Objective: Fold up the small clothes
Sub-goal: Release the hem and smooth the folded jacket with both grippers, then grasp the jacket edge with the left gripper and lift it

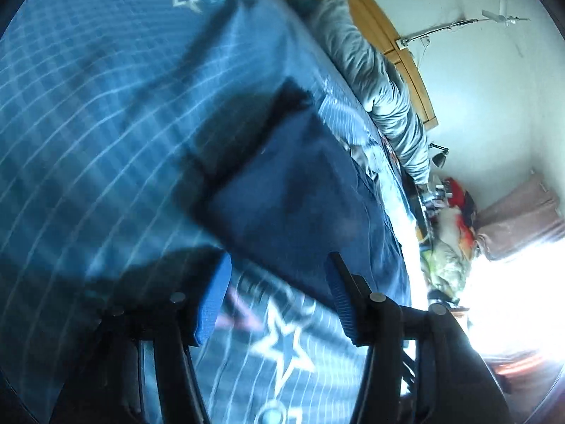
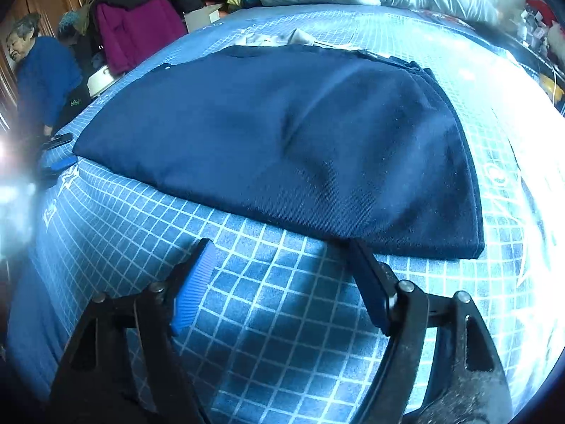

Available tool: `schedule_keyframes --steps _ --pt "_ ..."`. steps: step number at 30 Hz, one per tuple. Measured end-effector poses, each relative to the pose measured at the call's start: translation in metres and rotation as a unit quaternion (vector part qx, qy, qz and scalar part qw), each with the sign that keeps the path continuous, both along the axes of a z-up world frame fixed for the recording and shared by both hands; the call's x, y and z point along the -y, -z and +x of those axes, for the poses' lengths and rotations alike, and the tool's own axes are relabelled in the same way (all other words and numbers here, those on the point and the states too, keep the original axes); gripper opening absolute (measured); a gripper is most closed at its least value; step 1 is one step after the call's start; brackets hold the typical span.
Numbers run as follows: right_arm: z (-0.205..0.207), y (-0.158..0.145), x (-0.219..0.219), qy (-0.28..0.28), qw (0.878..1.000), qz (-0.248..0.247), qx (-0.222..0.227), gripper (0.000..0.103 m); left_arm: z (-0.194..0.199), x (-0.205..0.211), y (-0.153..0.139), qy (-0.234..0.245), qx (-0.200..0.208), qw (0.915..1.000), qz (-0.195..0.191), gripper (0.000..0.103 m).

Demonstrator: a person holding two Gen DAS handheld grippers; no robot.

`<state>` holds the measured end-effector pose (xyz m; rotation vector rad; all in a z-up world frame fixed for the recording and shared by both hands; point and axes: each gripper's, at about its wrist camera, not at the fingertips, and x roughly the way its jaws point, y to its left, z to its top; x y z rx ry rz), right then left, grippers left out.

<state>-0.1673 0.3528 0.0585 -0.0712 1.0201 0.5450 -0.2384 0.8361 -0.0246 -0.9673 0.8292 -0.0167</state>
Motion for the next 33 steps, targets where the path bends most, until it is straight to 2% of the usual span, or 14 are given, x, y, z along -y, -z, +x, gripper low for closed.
schedule_keyframes --steps 4,10,14,15,16,17,18,20,21,24,26,28,30,33 --pt "0.001 0.004 0.003 0.001 1.000 0.014 -0.005 0.080 0.008 0.005 0.004 -0.022 0.011 0.9995 0.022 0.061" --pt "-0.001 0.008 -0.004 -0.010 1.000 0.000 0.003 0.087 0.044 0.005 0.005 -0.071 0.045 0.9952 0.050 0.078" --pt "0.000 0.009 -0.005 -0.015 1.000 0.000 -0.001 0.090 0.070 0.006 0.009 -0.094 0.043 0.9925 0.065 0.077" --pt "0.000 0.009 -0.006 -0.017 1.000 -0.001 -0.001 0.091 0.072 0.004 0.009 -0.099 0.043 0.9923 0.061 0.075" --pt "-0.001 0.010 -0.007 -0.018 1.000 -0.002 -0.001 0.092 0.073 0.002 0.009 -0.102 0.043 0.9922 0.056 0.061" --pt "-0.002 0.010 -0.007 -0.019 1.000 -0.004 -0.001 0.092 0.073 -0.001 0.012 -0.108 0.041 0.9923 0.046 0.031" --pt "-0.002 0.010 -0.008 -0.020 1.000 -0.007 -0.001 0.093 0.074 -0.004 0.016 -0.115 0.030 0.9922 0.038 0.013" --pt "-0.003 0.008 -0.008 -0.019 1.000 -0.014 -0.002 0.090 0.072 -0.008 0.020 -0.120 0.022 0.9921 0.027 0.010" --pt "-0.004 0.003 -0.008 -0.016 1.000 -0.018 -0.002 0.081 0.073 -0.005 0.017 -0.116 0.022 0.9923 0.037 0.009" --pt "-0.003 -0.035 -0.006 -0.013 1.000 0.019 0.014 0.069 0.078 0.015 -0.008 -0.086 0.039 0.9900 0.104 0.008" --pt "0.008 -0.072 -0.013 -0.018 0.997 0.060 0.042 0.070 0.082 0.038 -0.030 -0.054 0.061 0.9849 0.153 0.008" --pt "0.028 -0.096 -0.031 -0.038 0.993 0.090 0.059 0.083 0.085 0.063 -0.047 -0.023 0.083 0.9775 0.192 0.008" --pt "0.062 -0.115 -0.061 -0.058 0.987 0.134 0.071 0.085 0.088 0.084 -0.057 -0.002 0.099 0.9710 0.218 0.008" --pt "0.115 -0.121 -0.119 -0.095 0.975 0.197 0.040 0.088 0.090 0.105 -0.067 0.018 0.111 0.9633 0.244 0.009"
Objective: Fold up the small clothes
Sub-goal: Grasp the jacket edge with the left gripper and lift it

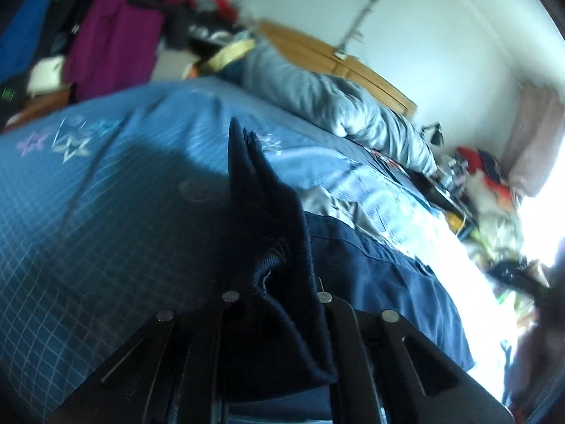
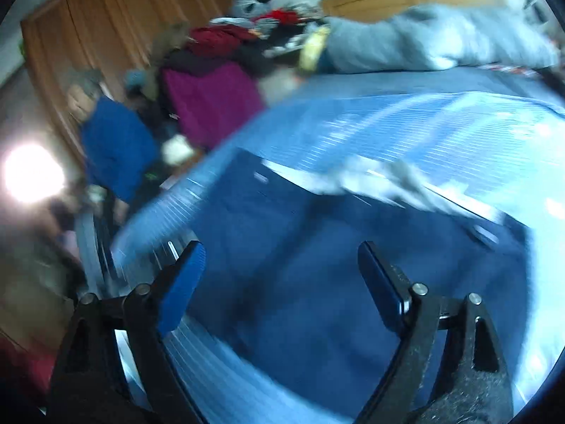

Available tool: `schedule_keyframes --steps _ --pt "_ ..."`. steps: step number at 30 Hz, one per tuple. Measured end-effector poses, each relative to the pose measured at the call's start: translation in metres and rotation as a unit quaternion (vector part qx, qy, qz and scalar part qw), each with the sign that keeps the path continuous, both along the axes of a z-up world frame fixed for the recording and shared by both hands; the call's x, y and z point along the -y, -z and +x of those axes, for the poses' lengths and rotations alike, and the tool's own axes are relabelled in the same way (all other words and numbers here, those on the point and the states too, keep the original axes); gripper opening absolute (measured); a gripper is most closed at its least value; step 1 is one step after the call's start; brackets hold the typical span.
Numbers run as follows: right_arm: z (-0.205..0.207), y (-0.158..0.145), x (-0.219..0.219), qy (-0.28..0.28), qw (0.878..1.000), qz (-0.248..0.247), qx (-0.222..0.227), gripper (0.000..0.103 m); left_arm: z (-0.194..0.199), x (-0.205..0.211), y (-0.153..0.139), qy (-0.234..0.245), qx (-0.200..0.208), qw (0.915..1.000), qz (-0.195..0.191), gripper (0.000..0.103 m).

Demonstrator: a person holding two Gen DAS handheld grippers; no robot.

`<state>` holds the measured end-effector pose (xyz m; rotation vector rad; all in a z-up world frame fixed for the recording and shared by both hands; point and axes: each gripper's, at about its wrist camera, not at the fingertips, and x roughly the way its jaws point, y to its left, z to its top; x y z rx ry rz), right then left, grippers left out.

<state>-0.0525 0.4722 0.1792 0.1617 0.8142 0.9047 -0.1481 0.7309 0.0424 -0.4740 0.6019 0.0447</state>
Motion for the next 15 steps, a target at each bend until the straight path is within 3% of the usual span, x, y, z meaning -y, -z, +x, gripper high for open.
schedule_keyframes --steps 2,4,8,14,15 --pt "0.028 0.009 -0.043 -0.039 0.999 0.021 -0.027 0.089 0.005 0.008 -0.002 0.007 -0.003 0.9999 0.012 0.009" --pt "0.055 0.027 -0.090 -0.057 0.997 0.006 -0.045 0.089 0.008 0.013 -0.003 0.012 -0.005 0.9998 0.017 0.009" --pt "0.085 0.054 -0.137 -0.068 0.991 0.014 -0.116 0.089 0.014 0.027 -0.002 0.036 -0.010 0.9984 0.044 0.010" --pt "0.087 0.064 -0.154 -0.069 0.993 0.001 -0.097 0.088 0.024 0.057 0.000 0.093 -0.004 0.9916 0.090 0.011" --pt "0.088 0.066 -0.151 -0.062 0.994 -0.005 -0.088 0.080 0.025 0.065 -0.001 0.107 0.000 0.9892 0.100 0.012"
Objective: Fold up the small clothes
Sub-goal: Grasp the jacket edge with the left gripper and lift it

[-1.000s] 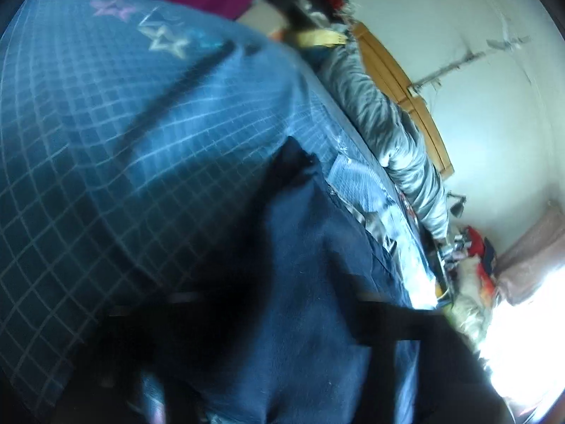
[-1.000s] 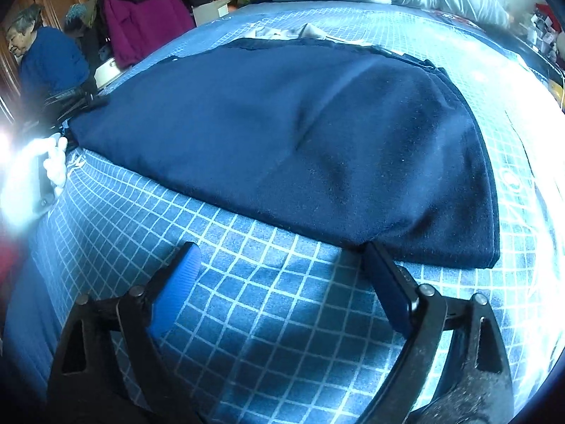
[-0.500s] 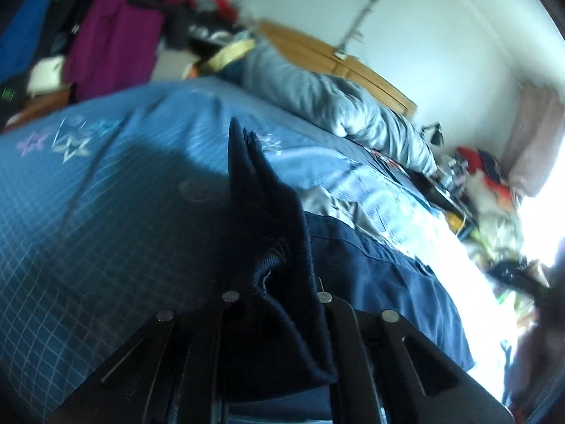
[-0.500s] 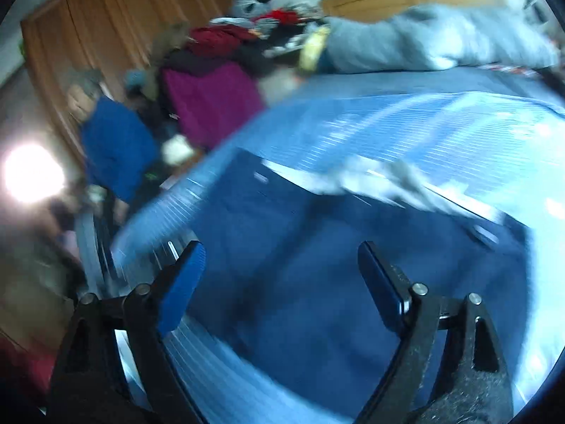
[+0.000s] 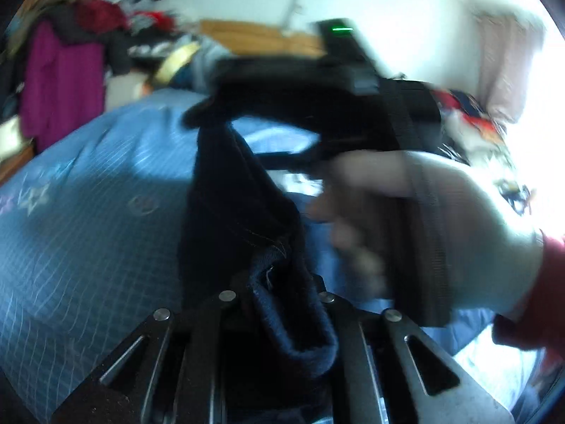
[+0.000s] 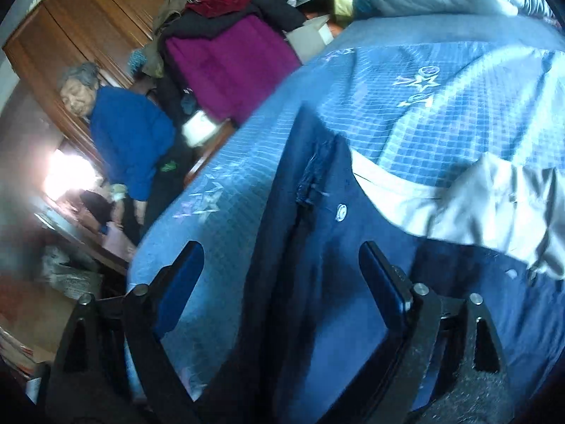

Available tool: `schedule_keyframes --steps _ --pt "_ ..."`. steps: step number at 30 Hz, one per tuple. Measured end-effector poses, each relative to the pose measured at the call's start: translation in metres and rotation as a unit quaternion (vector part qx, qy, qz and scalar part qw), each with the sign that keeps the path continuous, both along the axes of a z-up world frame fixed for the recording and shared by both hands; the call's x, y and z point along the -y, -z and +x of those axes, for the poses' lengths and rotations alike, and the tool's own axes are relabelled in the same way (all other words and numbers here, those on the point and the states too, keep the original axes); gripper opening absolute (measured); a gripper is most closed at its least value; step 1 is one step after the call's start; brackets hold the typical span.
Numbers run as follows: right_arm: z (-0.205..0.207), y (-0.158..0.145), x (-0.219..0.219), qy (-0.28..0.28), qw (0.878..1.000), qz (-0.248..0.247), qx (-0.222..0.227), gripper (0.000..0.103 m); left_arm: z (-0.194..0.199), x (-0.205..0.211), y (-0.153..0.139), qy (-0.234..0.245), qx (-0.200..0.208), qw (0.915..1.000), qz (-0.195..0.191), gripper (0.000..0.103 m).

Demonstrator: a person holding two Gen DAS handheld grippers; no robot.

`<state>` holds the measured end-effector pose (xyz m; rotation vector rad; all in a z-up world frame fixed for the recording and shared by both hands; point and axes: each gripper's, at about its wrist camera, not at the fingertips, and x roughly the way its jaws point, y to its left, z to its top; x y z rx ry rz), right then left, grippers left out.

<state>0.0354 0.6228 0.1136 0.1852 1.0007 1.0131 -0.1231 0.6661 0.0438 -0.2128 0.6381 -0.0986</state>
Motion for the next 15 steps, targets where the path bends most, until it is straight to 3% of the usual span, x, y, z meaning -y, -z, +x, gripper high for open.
schedule_keyframes --steps 3,4,6,10,15 --pt "0.009 0.005 0.028 0.021 1.000 0.006 -0.006 0.025 0.003 0.019 -0.005 0.035 0.005 0.9993 0.011 0.013" --pt "0.008 0.005 0.039 0.032 0.999 0.011 -0.009 0.021 0.005 0.025 -0.008 0.046 0.006 0.9989 0.005 0.013" --pt "0.002 -0.001 0.070 0.059 0.998 0.019 0.003 0.014 0.008 0.041 -0.013 0.073 0.004 0.9973 -0.009 0.013" --pt "-0.017 -0.022 0.165 0.102 0.993 0.055 0.012 0.011 0.003 0.099 -0.033 0.158 0.008 0.9871 -0.028 0.012" --pt "-0.006 0.001 0.266 0.150 0.987 0.052 -0.031 0.011 0.019 0.176 -0.024 0.241 -0.024 0.9693 -0.043 0.016"
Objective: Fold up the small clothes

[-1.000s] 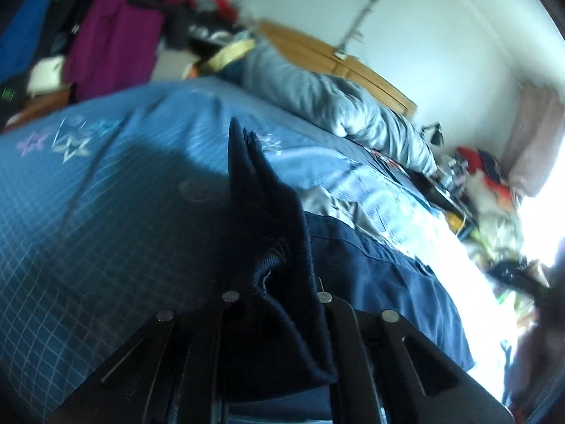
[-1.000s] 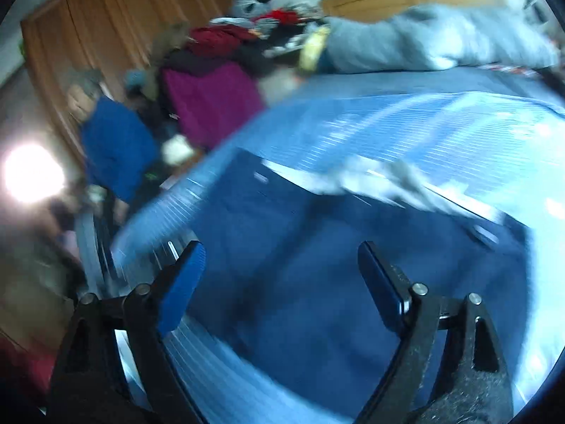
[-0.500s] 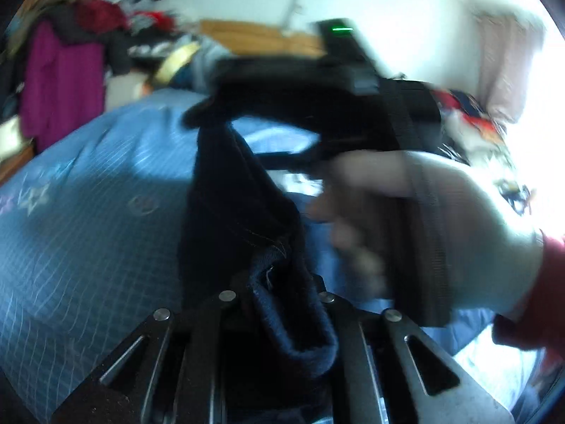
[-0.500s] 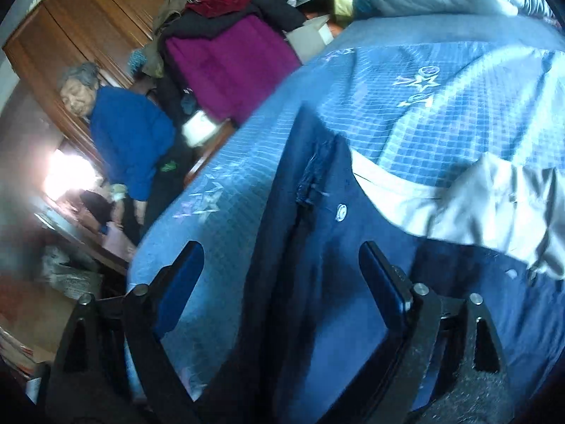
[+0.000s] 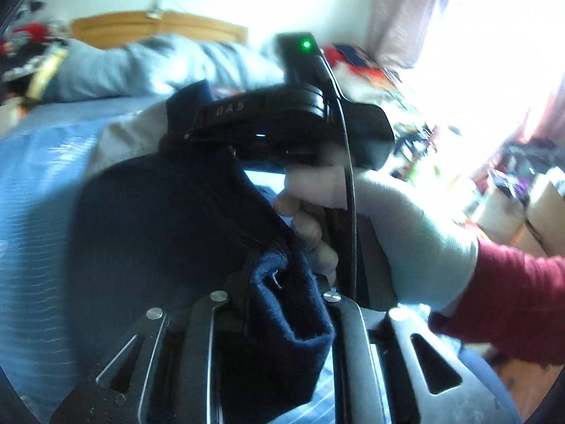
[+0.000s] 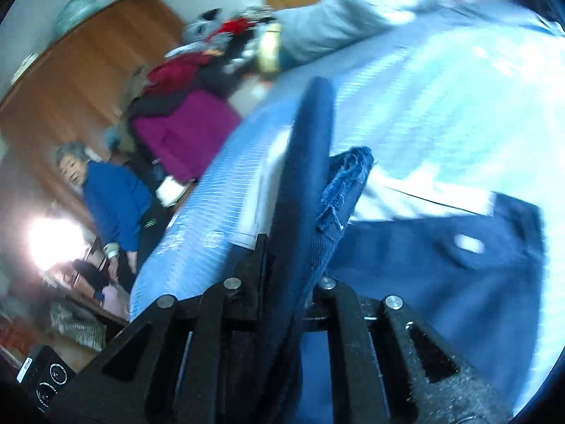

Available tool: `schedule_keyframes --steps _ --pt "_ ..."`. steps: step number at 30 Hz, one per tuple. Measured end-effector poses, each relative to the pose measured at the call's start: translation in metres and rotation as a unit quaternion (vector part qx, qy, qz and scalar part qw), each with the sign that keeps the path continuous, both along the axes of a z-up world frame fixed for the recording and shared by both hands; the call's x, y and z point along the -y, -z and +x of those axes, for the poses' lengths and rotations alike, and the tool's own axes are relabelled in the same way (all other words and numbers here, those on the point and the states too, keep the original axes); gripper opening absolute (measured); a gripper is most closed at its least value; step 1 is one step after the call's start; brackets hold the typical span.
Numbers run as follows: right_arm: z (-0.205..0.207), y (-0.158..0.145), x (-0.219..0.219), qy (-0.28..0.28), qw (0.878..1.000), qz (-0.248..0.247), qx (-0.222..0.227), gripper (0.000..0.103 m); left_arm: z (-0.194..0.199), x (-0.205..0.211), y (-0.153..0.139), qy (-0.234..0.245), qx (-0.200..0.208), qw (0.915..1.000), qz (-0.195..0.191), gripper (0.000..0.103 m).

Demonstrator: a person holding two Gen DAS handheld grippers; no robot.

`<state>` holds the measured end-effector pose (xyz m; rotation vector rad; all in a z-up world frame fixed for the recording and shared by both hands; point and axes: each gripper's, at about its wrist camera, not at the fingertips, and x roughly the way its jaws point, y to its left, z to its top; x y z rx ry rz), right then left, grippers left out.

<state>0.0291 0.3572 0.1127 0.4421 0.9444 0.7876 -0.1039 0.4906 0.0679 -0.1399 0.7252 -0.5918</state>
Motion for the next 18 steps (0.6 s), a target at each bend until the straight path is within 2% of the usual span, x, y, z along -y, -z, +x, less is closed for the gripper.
schedule_keyframes --steps 6,10,14,18 --pt "0.029 0.048 0.067 0.023 0.997 0.029 -0.074 0.011 0.042 0.065 0.024 0.054 -0.047 0.9975 -0.004 0.016" --pt "0.046 0.068 0.088 0.023 0.995 0.027 -0.096 0.011 0.065 0.095 0.041 0.062 -0.074 0.9953 -0.004 0.016" --pt "0.055 0.086 0.100 0.024 0.994 0.015 -0.110 0.012 0.078 0.119 0.058 0.071 -0.085 0.9938 0.002 0.018" --pt "0.060 0.104 0.108 0.021 0.989 0.058 -0.137 0.013 0.086 0.129 0.079 0.071 -0.110 0.9913 0.013 0.024"
